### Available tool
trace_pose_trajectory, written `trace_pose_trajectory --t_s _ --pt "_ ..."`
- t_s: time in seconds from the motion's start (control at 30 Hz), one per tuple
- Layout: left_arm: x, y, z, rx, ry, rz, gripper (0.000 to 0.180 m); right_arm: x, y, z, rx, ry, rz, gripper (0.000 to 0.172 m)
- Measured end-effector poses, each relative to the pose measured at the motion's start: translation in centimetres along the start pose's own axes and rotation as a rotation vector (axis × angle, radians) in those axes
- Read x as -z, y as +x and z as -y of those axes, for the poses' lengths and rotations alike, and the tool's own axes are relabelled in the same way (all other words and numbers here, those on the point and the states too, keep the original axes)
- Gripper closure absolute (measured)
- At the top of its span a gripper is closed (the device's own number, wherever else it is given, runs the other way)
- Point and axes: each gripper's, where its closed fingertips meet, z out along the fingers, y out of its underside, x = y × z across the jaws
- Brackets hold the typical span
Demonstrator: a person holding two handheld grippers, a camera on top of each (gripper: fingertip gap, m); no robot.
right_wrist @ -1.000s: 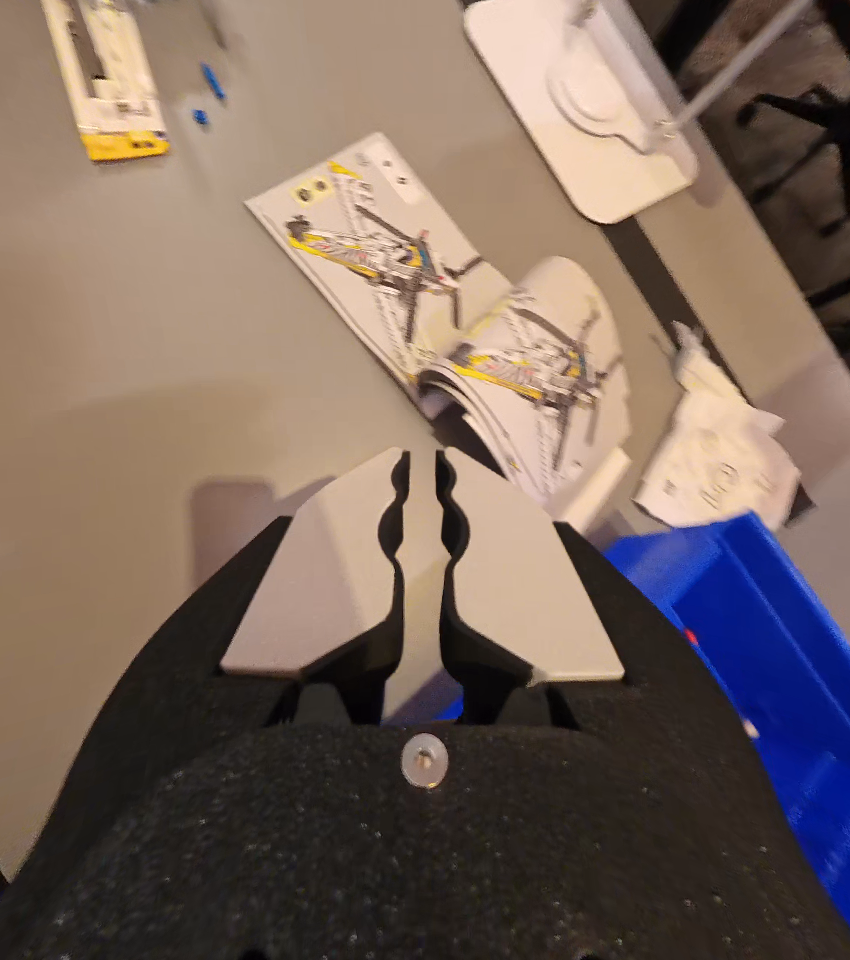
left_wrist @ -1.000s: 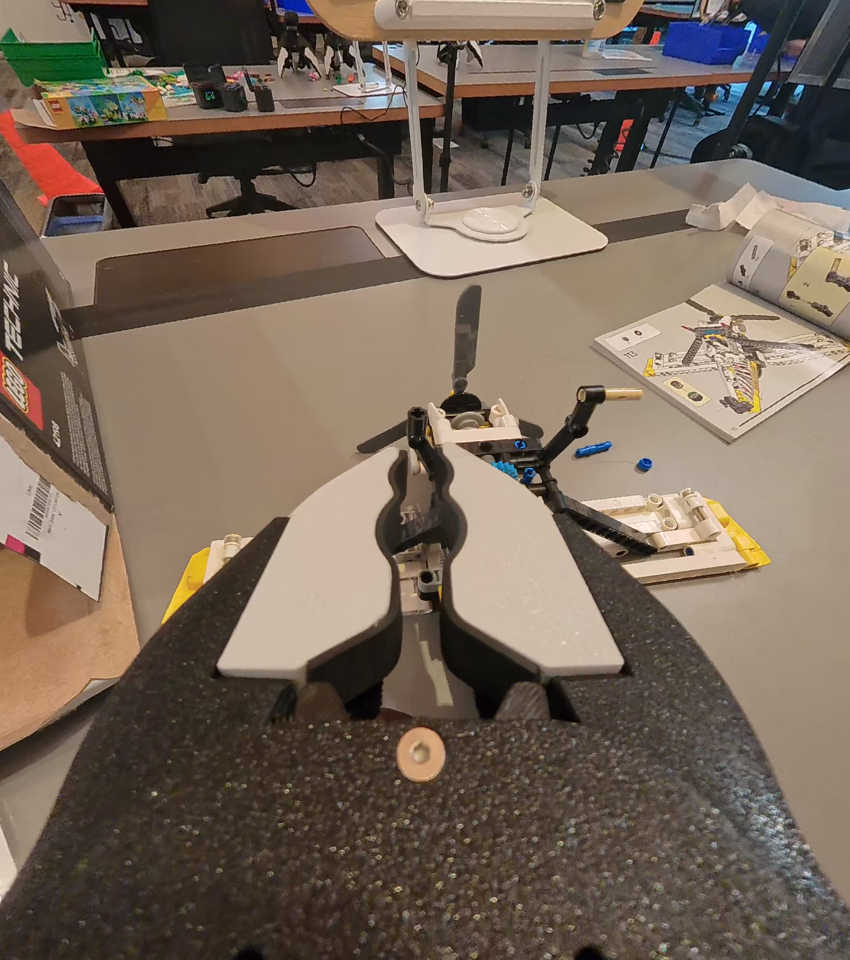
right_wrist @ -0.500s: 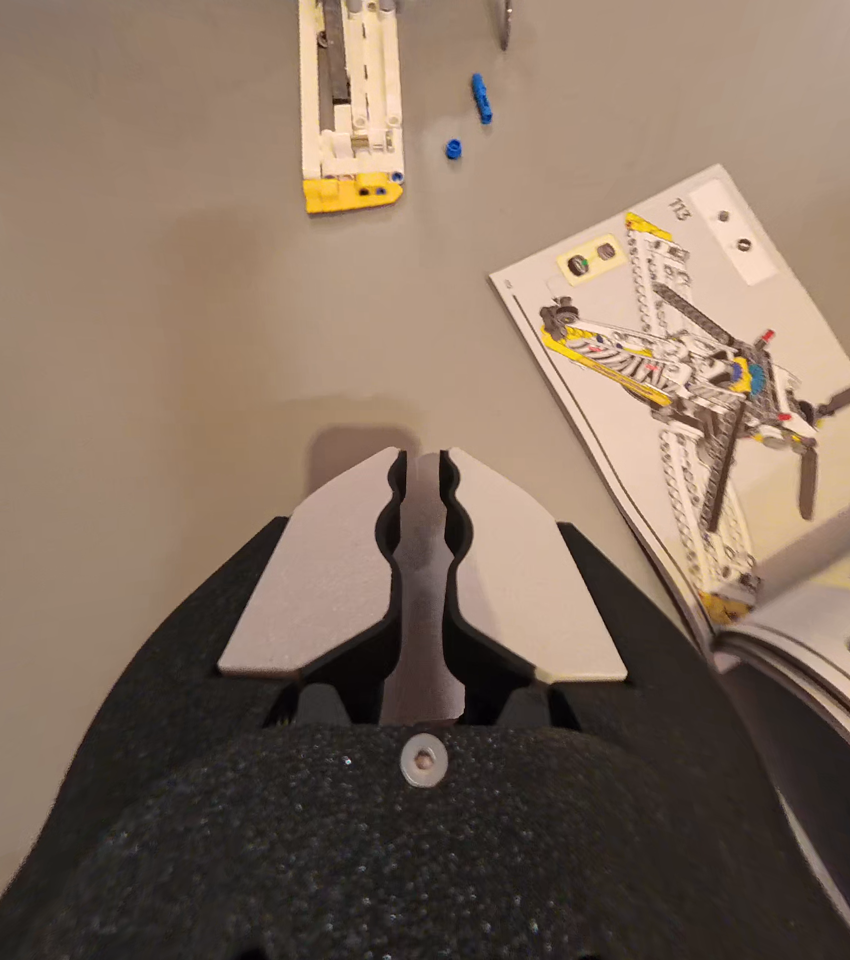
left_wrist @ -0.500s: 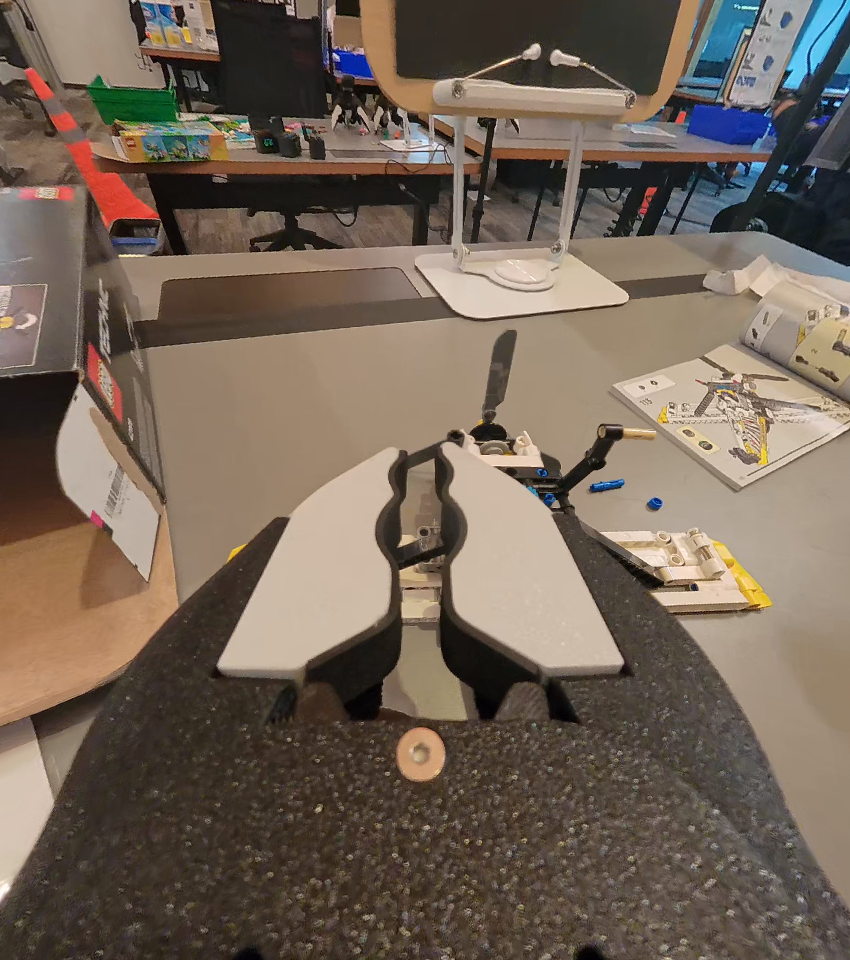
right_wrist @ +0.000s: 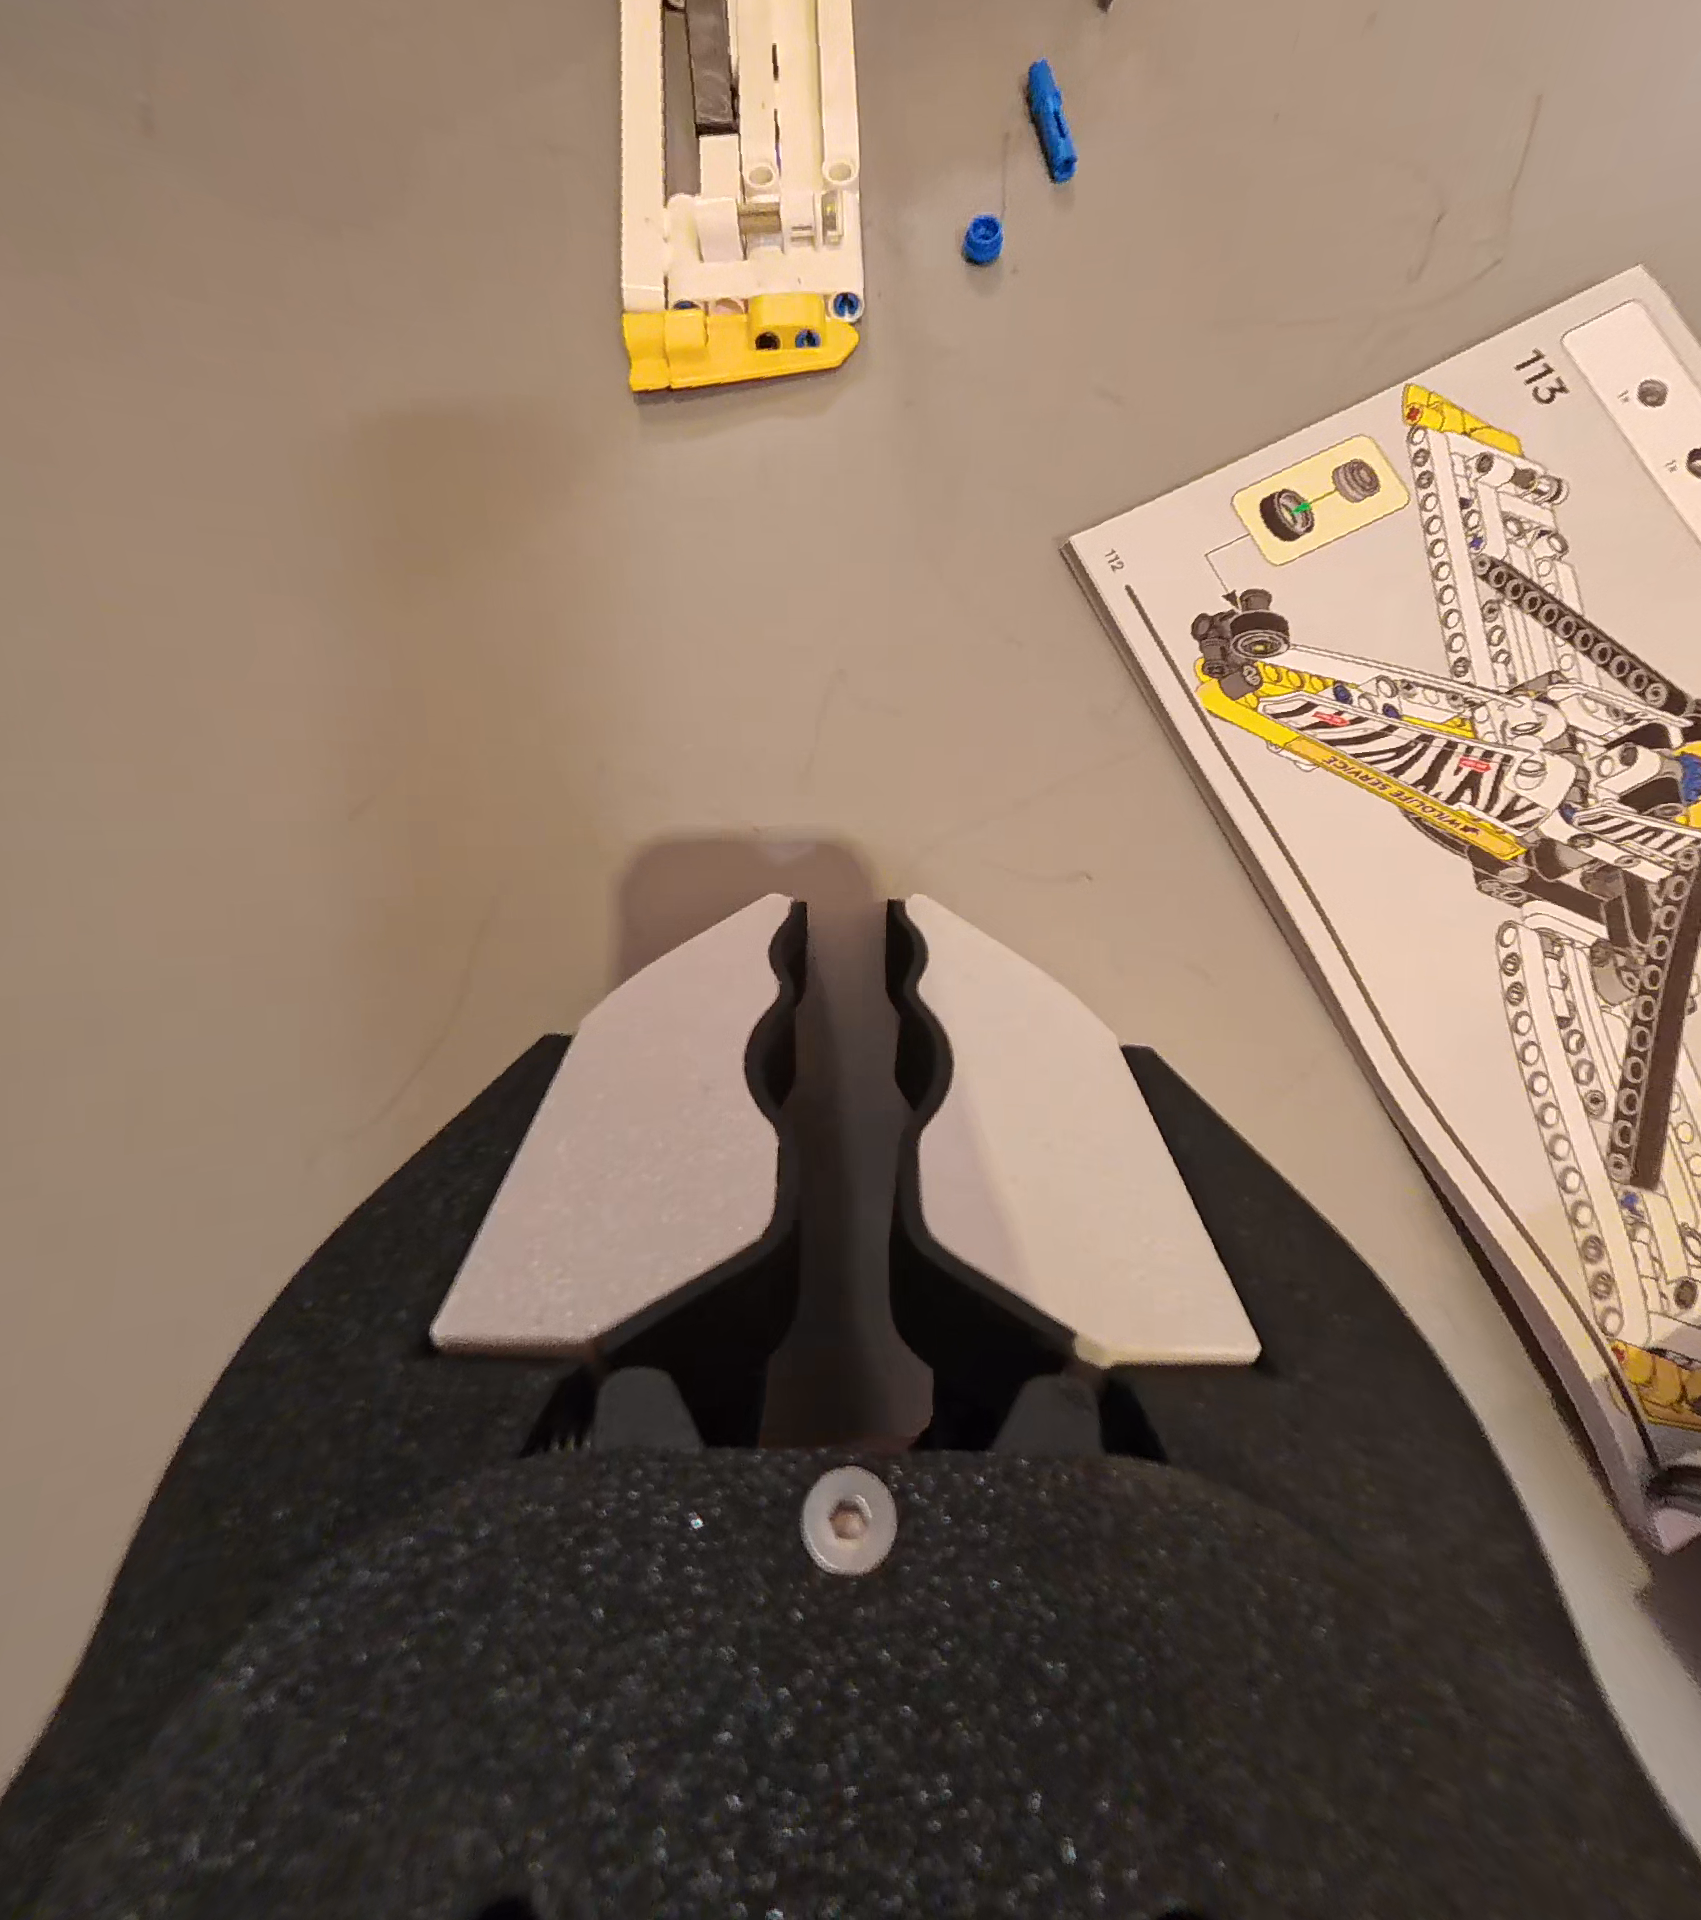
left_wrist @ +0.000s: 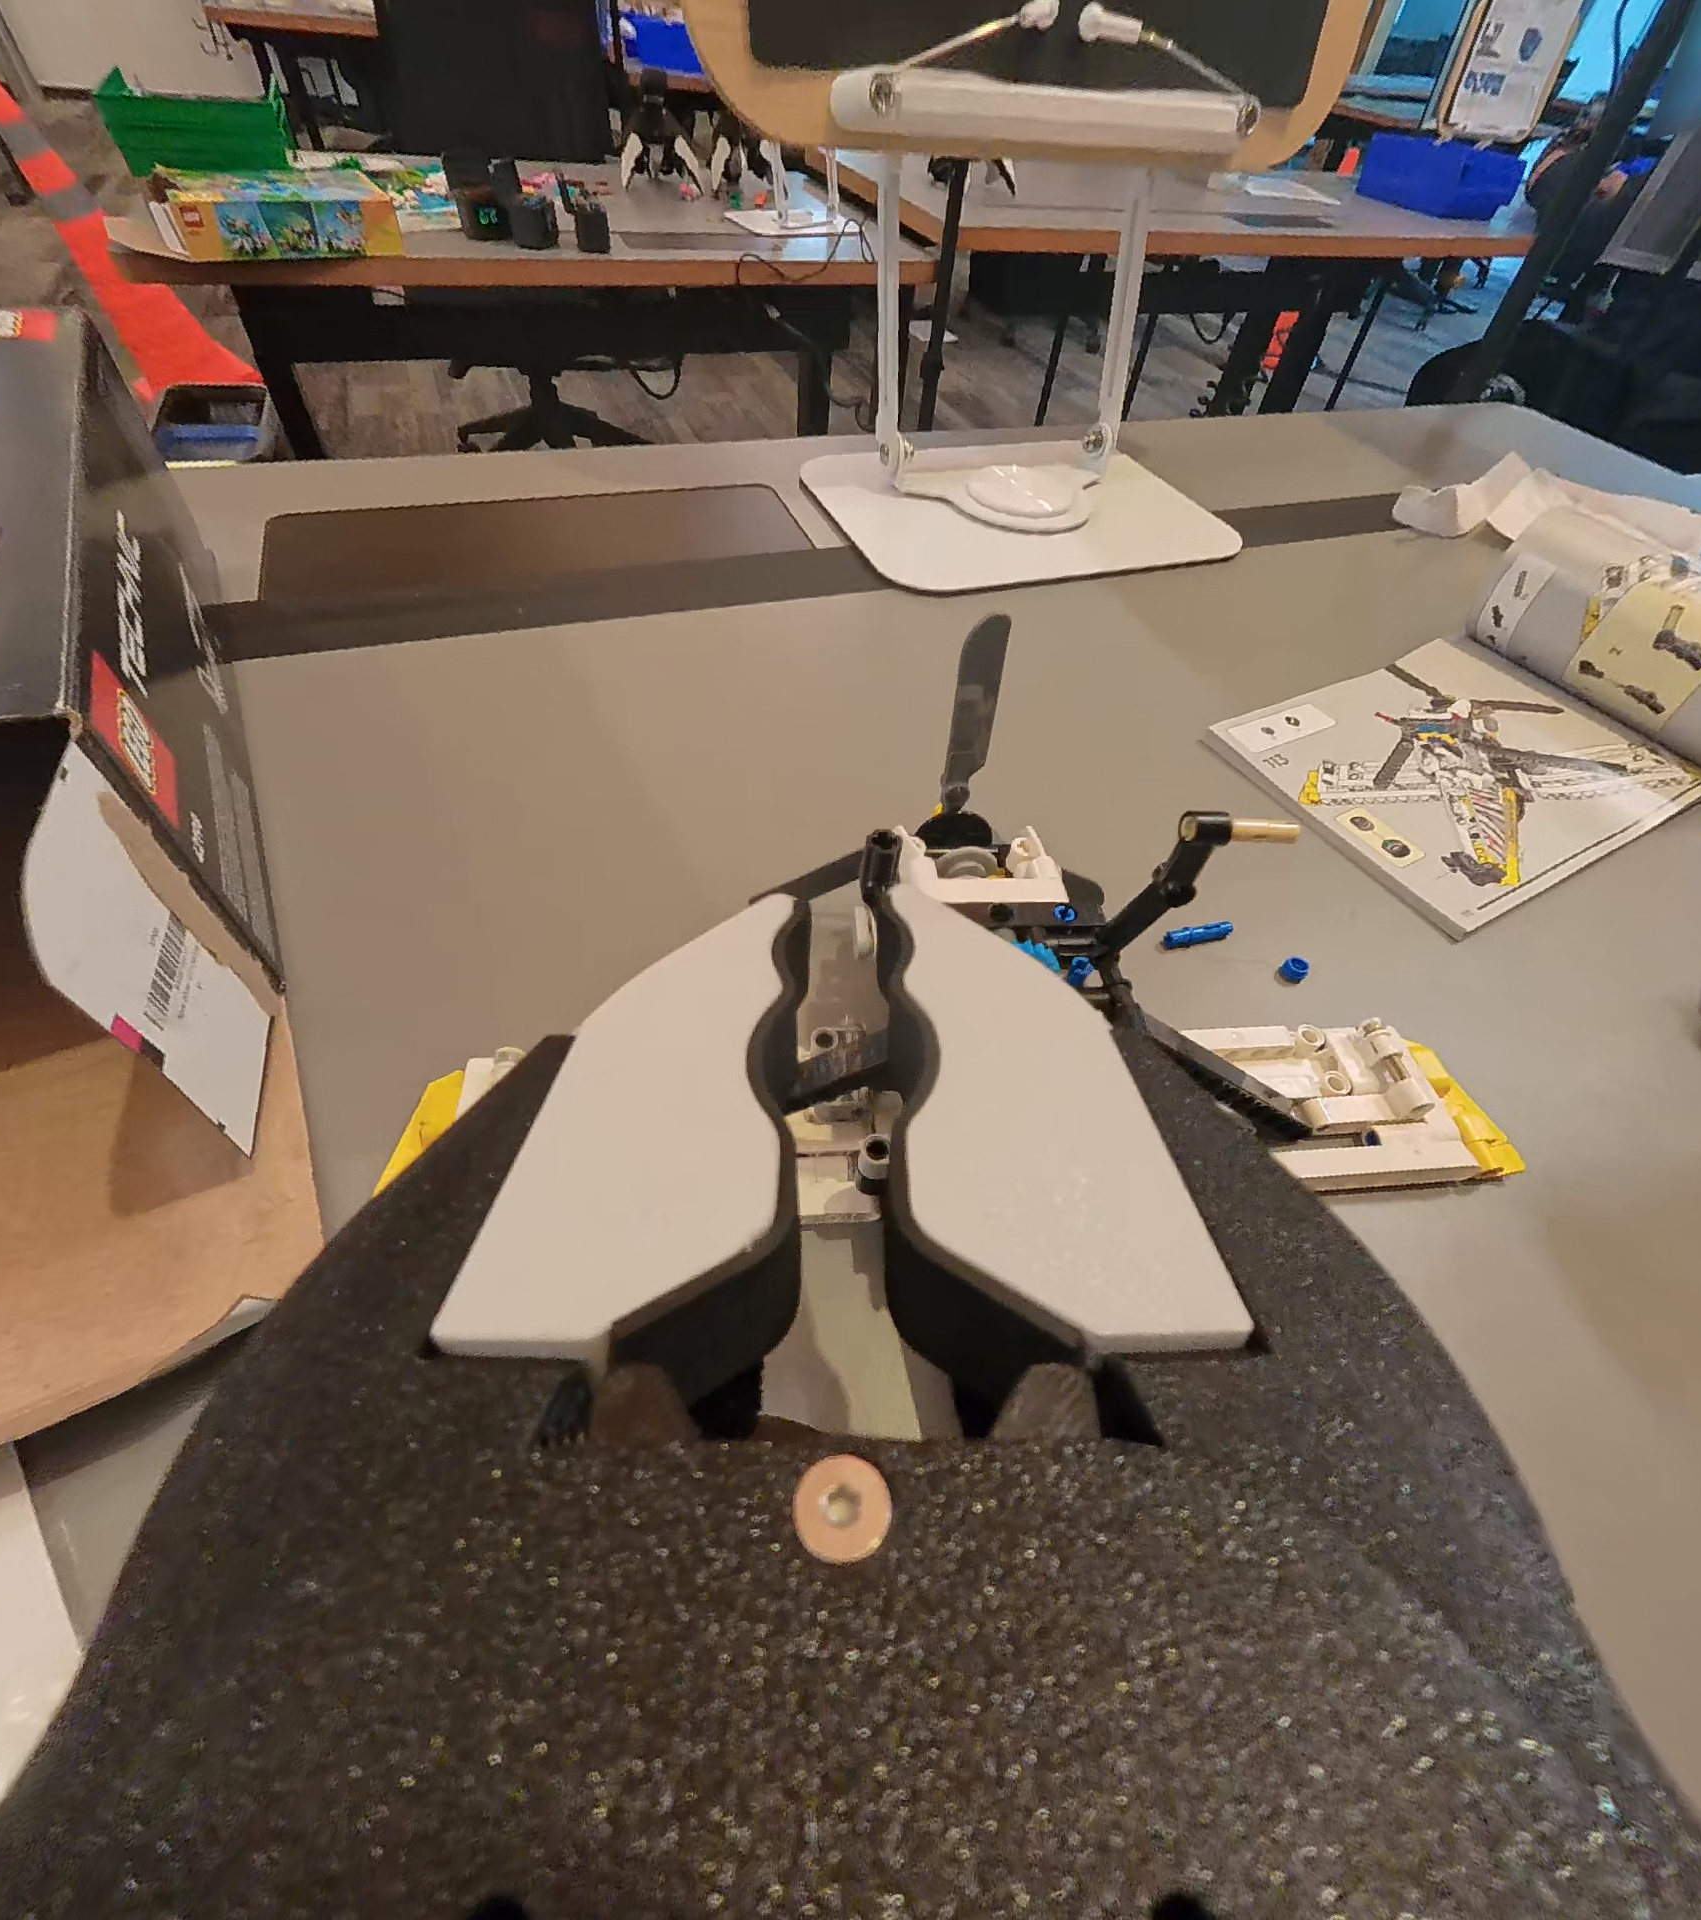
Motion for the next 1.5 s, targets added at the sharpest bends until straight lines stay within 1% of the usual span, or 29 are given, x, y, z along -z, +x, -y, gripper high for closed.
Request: trace_pose_trajectory --t_s 0.23,0.33,0.43,0.6,0.67,0.77,0.87,1.0,1.07,1.17,1.23,1.33,1.4,1.5 --pt "-0.7 0.6 -1.1 -0.013 -0.057 -0.03 0.166 -0.5 -0.3 0.4 0.01 0.04 0.007 0.157" --pt "-1.1 0.7 -1.5 -0.016 -0.073 -0.031 0.166 -0.7 -0.4 1.5 0.025 0.07 0.0 0.157" --pt "-1.4 0.7 -1.8 -0.027 -0.09 -0.025 0.166 -0.6 -0.5 4.1 0.06 0.13 -0.001 0.157" --pt "-1.6 0.8 -1.9 -0.037 -0.099 -0.023 0.165 -1.0 -0.8 10.1 0.132 0.234 0.012 0.156" --pt "-1.4 1.1 -1.5 -0.053 -0.077 -0.024 0.165 -1.6 -0.8 12.4 0.164 0.273 0.007 0.156" --pt "-0.8 2.2 -0.3 -0.135 -0.014 -0.045 0.166 -2.7 -0.8 15.5 0.17 0.328 0.022 0.155" --pt "-0.7 4.0 0.4 -0.229 0.025 -0.101 0.167 -3.8 -0.4 17.8 0.172 0.368 0.014 0.154" --pt "-1.4 5.3 -0.7 -0.327 -0.049 -0.13 0.164 -5.9 0.3 19.2 0.196 0.342 -0.025 0.153" --pt "-1.9 5.6 -1.4 -0.385 -0.096 -0.129 0.164 -6.4 0.3 20.1 0.211 0.341 -0.03 0.153" --pt "-2.5 6.3 -2.2 -0.462 -0.158 -0.144 0.163 -7.0 0.0 21.1 0.236 0.299 0.008 0.153" --pt "-2.8 6.6 -2.6 -0.491 -0.19 -0.151 0.164 -7.6 -0.2 21.6 0.256 0.262 0.026 0.153" --pt "-3.2 6.7 -2.5 -0.514 -0.195 -0.15 0.165 -8.7 -0.4 21.8 0.273 0.176 0.055 0.153" --pt "-3.3 6.6 -2.6 -0.523 -0.211 -0.148 0.165 -9.3 -0.2 21.8 0.278 0.128 0.048 0.157" --pt "-3.6 6.4 -2.6 -0.542 -0.223 -0.139 0.166 -9.7 -0.2 21.9 0.27 0.1 0.065 0.163"
